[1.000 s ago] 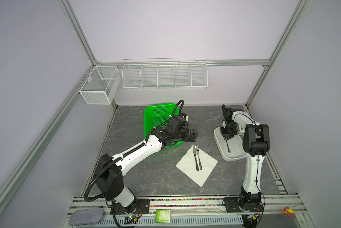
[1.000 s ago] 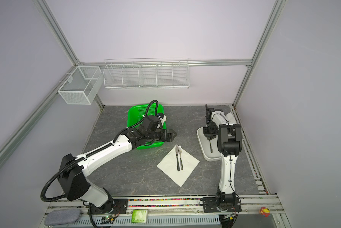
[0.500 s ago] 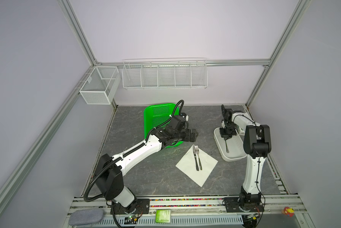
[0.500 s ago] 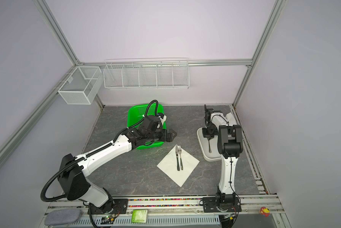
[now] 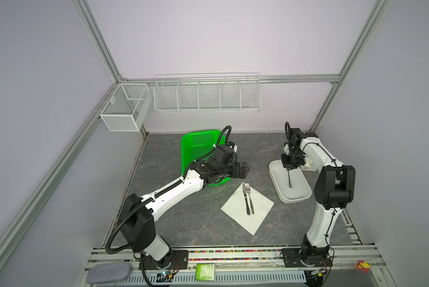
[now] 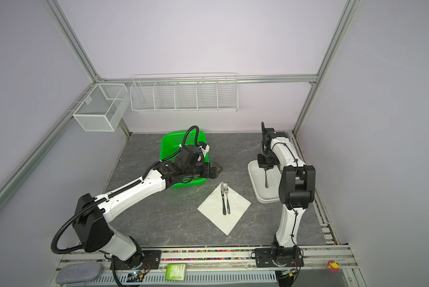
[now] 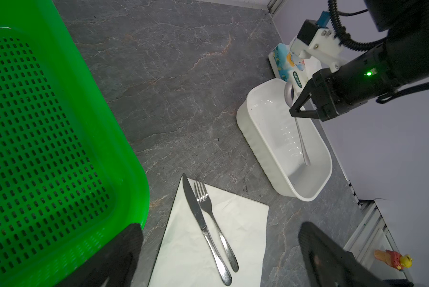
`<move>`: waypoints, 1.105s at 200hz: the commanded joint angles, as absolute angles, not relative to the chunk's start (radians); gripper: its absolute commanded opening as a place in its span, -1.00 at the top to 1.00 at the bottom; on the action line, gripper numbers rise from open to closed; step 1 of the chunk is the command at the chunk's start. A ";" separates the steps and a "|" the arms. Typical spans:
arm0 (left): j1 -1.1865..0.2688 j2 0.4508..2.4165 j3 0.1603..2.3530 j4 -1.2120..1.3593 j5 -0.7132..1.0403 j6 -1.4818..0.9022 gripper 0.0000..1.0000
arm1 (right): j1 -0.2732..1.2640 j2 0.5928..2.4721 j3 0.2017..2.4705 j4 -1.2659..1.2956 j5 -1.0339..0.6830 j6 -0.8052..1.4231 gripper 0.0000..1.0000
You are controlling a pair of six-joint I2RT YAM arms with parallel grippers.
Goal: Place the utensils on the paper napkin and roll it up
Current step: 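Carry the spoon over the napkin and lower it beside the knife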
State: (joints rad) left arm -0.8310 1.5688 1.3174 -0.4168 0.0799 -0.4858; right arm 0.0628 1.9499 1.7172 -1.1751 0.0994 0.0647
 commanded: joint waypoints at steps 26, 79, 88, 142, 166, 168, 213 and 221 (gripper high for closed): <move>-0.825 1.549 1.296 -0.402 0.079 -0.491 -0.98 | 0.097 1.847 1.763 -1.286 0.037 0.103 0.84; -0.825 1.459 1.250 -0.399 -0.008 -0.485 -0.98 | 0.247 1.756 1.677 -1.269 -0.036 0.190 0.83; -0.825 1.437 1.228 -0.388 -0.030 -0.485 -0.98 | 0.283 1.747 1.649 -1.245 -0.055 0.215 0.83; -0.823 1.307 1.081 -0.354 -0.107 -0.522 -0.98 | 0.521 1.776 1.481 -1.034 -0.118 0.406 0.83; -0.823 1.252 1.006 -0.349 -0.103 -0.539 -0.98 | 0.597 1.822 1.455 -0.981 -0.110 0.460 0.83; -0.824 1.248 1.001 -0.349 -0.103 -0.541 -0.98 | 0.603 1.825 1.453 -0.976 -0.110 0.464 0.83; -0.824 1.168 0.867 -0.321 -0.078 -0.575 -0.98 | 0.684 1.910 1.438 -0.905 -0.089 0.520 0.84; -0.824 1.154 0.843 -0.310 -0.074 -0.584 -0.98 | 0.693 1.924 1.433 -0.897 -0.081 0.529 0.84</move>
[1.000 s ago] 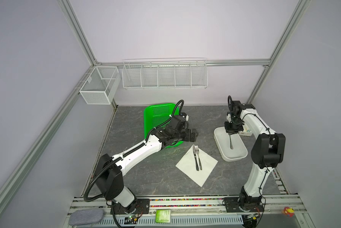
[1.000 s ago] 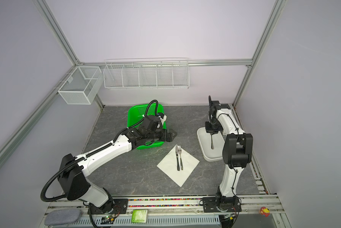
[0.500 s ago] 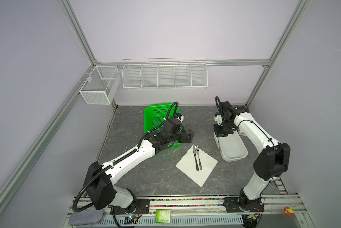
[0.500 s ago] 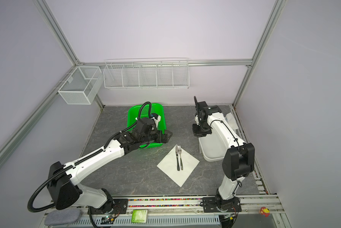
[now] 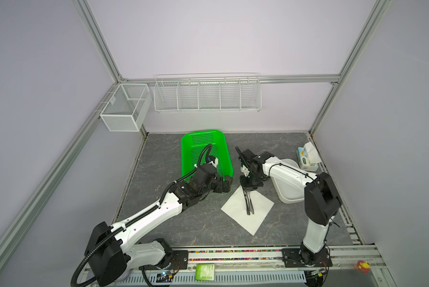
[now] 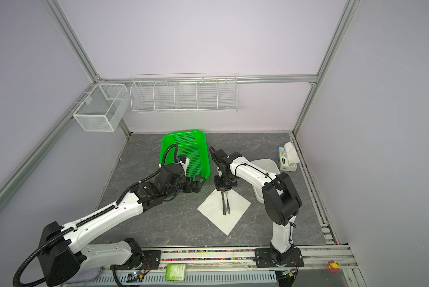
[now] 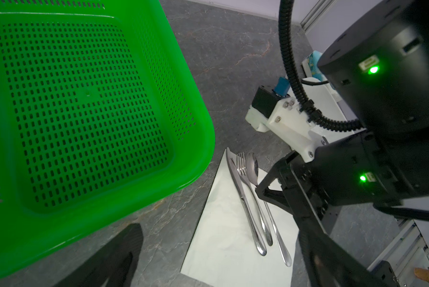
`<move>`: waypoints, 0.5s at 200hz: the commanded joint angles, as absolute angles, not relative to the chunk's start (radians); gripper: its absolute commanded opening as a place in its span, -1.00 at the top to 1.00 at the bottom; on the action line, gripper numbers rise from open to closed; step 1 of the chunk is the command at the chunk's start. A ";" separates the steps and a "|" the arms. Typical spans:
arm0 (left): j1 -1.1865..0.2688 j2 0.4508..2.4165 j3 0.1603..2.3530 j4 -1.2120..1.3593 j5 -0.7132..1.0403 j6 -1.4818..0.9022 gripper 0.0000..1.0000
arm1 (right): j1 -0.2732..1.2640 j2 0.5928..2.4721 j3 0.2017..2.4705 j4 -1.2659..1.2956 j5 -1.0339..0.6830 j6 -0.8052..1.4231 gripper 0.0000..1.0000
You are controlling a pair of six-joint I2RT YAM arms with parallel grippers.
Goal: Place the utensils on the paper napkin and roll it up
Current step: 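Carry the spoon over the napkin and lower it beside the knife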
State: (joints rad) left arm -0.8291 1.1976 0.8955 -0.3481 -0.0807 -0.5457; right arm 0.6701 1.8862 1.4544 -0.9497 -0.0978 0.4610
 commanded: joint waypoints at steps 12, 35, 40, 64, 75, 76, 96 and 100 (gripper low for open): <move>-0.824 1.135 0.810 -0.294 -0.067 -0.595 -0.98 | 0.705 1.937 1.420 -0.879 -0.077 0.541 0.84; -0.824 1.107 0.759 -0.274 -0.057 -0.610 -0.98 | 0.720 1.953 1.395 -0.845 -0.064 0.563 0.84; -0.824 1.104 0.750 -0.272 -0.055 -0.612 -0.98 | 0.722 1.958 1.395 -0.842 -0.061 0.568 0.84; -0.824 1.090 0.736 -0.276 -0.046 -0.613 -0.98 | 0.727 1.975 1.390 -0.841 -0.029 0.579 0.84; -0.824 1.086 0.732 -0.277 -0.045 -0.611 -0.98 | 0.727 1.983 1.391 -0.841 -0.016 0.583 0.84; -0.824 1.086 0.732 -0.277 -0.046 -0.611 -0.98 | 0.726 1.983 1.394 -0.841 -0.016 0.583 0.84; -0.823 1.086 0.733 -0.278 -0.046 -0.607 -0.98 | 0.727 2.005 1.411 -0.861 0.017 0.576 0.84; -0.824 1.086 0.734 -0.277 -0.045 -0.607 -0.98 | 0.727 2.010 1.416 -0.867 0.021 0.574 0.84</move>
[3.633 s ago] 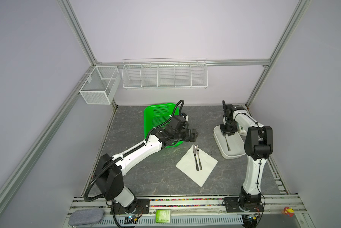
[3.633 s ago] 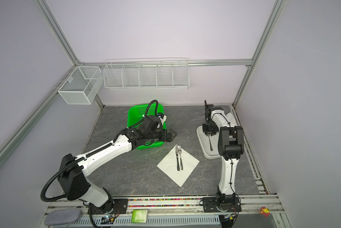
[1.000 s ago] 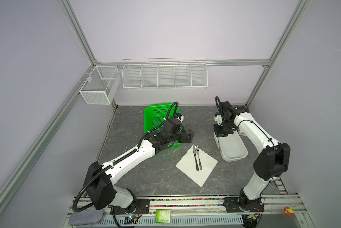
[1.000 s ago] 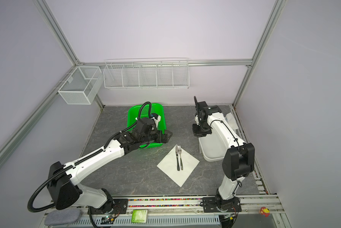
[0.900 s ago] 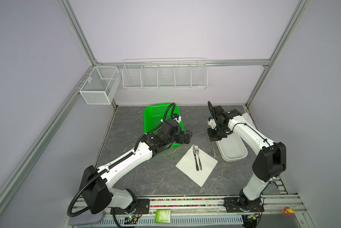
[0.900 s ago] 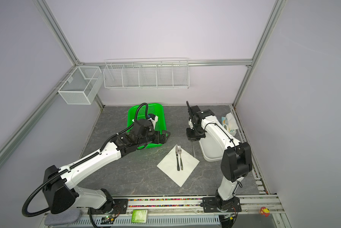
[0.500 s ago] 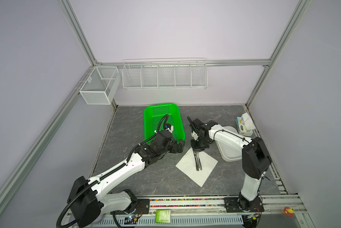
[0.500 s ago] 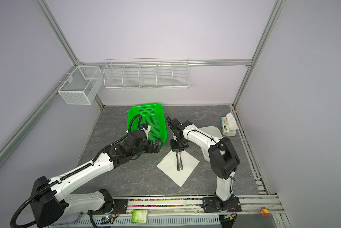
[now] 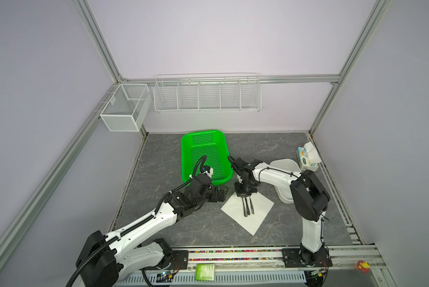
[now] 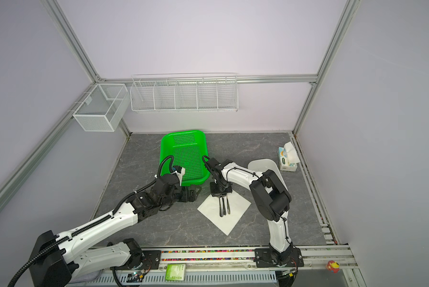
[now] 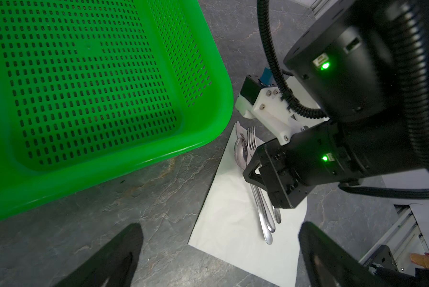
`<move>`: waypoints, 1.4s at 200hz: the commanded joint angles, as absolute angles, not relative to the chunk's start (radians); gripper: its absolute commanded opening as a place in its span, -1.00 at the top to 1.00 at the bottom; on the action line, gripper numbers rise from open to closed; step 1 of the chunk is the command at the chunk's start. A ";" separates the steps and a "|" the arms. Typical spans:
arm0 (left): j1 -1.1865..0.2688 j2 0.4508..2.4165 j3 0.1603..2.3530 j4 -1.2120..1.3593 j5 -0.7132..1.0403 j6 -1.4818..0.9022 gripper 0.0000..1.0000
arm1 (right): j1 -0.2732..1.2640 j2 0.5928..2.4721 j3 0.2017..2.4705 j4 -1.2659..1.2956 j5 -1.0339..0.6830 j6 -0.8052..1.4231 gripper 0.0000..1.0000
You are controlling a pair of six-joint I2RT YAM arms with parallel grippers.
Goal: Place the utensils on the paper napkin and roll it up
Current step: 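Carry the spoon over the napkin and lower it beside the knife, then open the right gripper and draw it back toward the robot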
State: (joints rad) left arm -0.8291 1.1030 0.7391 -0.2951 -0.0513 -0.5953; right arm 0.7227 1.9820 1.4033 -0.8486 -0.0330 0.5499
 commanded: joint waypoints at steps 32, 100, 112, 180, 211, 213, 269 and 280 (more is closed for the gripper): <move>-0.824 1.097 0.736 -0.276 -0.035 -0.608 -0.98 | 0.727 2.032 1.434 -0.872 0.030 0.575 0.84; -0.824 1.117 0.742 -0.276 -0.009 -0.590 -0.98 | 0.726 2.017 1.437 -0.888 0.049 0.586 0.72; -0.824 1.127 0.748 -0.277 0.000 -0.584 -0.98 | 0.726 2.001 1.439 -0.887 0.045 0.586 0.67; -0.823 1.146 0.761 -0.273 0.071 -0.577 -0.98 | 0.727 1.873 1.414 -0.879 0.048 0.578 0.51; -0.835 1.145 0.753 -0.255 0.121 -0.587 -0.97 | 0.725 1.727 1.337 -0.863 0.129 0.591 0.51; -0.837 1.145 0.752 -0.254 0.122 -0.587 -0.97 | 0.724 1.714 1.330 -0.860 0.135 0.593 0.51; -0.892 1.228 0.771 -0.225 0.107 -0.589 -0.95 | 0.659 1.391 1.032 -0.757 0.133 0.662 0.29; -0.894 1.245 0.781 -0.235 0.088 -0.586 -0.96 | 0.646 1.345 0.977 -0.743 0.106 0.670 0.30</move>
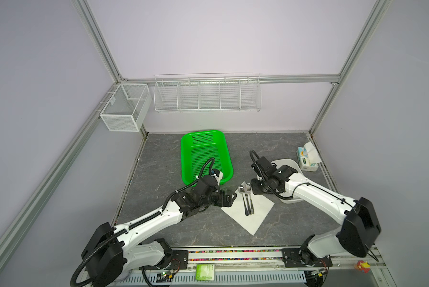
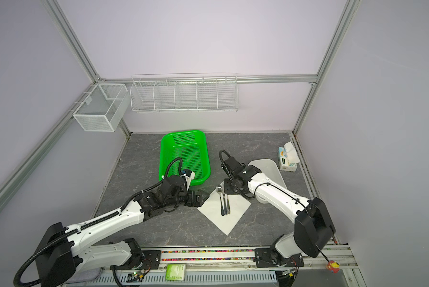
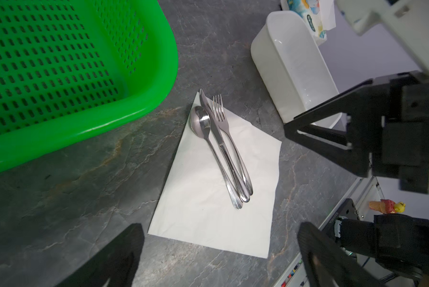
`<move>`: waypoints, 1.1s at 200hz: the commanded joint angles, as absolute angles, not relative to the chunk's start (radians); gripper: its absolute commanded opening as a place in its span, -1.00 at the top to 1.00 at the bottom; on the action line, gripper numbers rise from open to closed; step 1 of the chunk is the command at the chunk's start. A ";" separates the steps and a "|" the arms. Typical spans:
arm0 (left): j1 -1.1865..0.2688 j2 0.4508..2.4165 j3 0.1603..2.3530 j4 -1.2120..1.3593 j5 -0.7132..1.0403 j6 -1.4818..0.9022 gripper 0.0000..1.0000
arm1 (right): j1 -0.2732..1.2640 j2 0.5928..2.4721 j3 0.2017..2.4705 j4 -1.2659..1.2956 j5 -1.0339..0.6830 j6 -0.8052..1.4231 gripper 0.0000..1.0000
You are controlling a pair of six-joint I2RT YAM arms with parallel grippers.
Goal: Place the utensils on the paper napkin and roll it up
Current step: 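Open the right gripper and draw it back toward the robot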
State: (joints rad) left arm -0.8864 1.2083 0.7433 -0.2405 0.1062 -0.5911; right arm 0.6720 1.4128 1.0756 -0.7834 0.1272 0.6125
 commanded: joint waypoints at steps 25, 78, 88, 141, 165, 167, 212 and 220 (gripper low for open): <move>-0.894 1.262 0.784 -0.245 0.049 -0.580 -0.97 | 0.645 1.218 0.830 -0.698 0.046 0.698 0.27; -0.824 1.315 0.798 -0.288 -0.053 -0.591 -1.00 | 0.592 1.128 0.709 -0.708 0.079 0.697 0.18; -0.797 1.324 0.815 -0.317 -0.068 -0.587 -1.00 | 0.562 1.146 0.716 -0.719 0.098 0.680 0.19; -0.686 1.342 0.835 -0.347 -0.078 -0.551 -0.99 | 0.441 1.206 0.753 -0.741 0.145 0.609 0.19; -0.680 1.323 0.828 -0.354 -0.058 -0.556 -0.99 | 0.397 1.181 0.748 -0.779 0.156 0.569 0.19; -0.680 1.321 0.826 -0.355 -0.052 -0.558 -0.99 | 0.392 1.177 0.748 -0.787 0.167 0.569 0.19; -0.680 1.274 0.772 -0.337 0.096 -0.532 -0.99 | 0.321 1.052 0.668 -0.774 0.057 0.581 0.16; -0.680 1.262 0.758 -0.329 0.123 -0.538 -0.99 | 0.322 1.040 0.659 -0.767 0.027 0.577 0.16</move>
State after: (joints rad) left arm -0.6815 1.3025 0.7956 -0.3424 0.0250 -0.5522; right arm 0.3225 1.0813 0.6956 -0.7582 0.0990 0.5755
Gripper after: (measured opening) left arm 0.995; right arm 0.421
